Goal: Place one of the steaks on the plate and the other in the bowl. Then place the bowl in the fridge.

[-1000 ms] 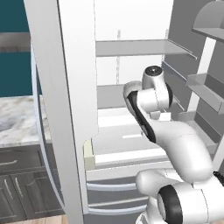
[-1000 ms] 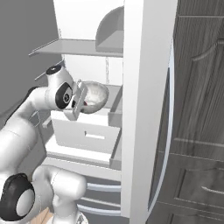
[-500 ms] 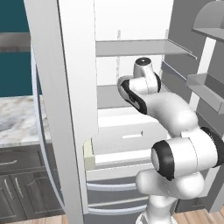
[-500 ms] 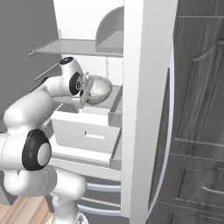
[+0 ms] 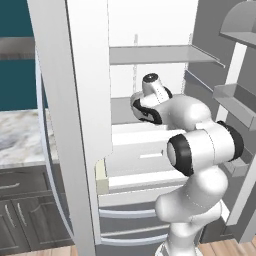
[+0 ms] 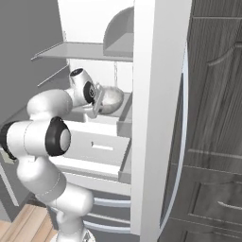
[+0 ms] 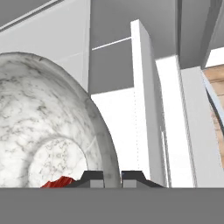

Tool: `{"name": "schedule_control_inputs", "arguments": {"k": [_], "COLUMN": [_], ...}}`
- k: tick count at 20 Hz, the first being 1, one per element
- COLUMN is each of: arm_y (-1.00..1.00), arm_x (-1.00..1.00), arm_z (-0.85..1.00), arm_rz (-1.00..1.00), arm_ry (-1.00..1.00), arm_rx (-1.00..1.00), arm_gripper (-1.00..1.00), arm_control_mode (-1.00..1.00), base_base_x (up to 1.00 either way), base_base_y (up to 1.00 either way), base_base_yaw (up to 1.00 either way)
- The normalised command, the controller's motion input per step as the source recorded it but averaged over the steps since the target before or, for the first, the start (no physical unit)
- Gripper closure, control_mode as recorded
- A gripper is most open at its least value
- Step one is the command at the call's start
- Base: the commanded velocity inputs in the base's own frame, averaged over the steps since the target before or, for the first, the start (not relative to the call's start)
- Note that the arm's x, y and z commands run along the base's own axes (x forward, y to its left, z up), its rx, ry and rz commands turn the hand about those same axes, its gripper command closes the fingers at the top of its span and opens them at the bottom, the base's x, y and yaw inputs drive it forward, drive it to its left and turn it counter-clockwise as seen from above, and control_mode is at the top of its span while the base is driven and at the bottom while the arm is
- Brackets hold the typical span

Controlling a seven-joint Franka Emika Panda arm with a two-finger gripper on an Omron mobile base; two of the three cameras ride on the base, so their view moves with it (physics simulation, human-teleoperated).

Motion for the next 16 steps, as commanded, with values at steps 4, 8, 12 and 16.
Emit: {"name": "schedule_control_inputs", "arguments": {"k": [4, 8, 12, 16], "arm_y": [0.0, 0.0, 0.0, 0.0], "arm_x": [0.53, 0.47, 0.43, 0.48], "arm_z": [-0.13, -0.01, -0.23, -0.48], "arm_rz": [0.0, 0.0, 0.0, 0.0], "arm_ry": [-0.01, 0.0, -0.01, -0.02], "arm_rx": [-0.02, 0.0, 0.0, 0.0], "arm_gripper": [1.0, 1.0, 1.0, 1.0], "arm_control_mode": [-1.0, -1.0, -1.0, -1.0], "base_base_x": [0.0, 0.0, 0.0, 0.0], "base_base_y": [0.0, 0.0, 0.0, 0.0], "base_base_yaw": [0.0, 0.0, 0.0, 0.0]}}
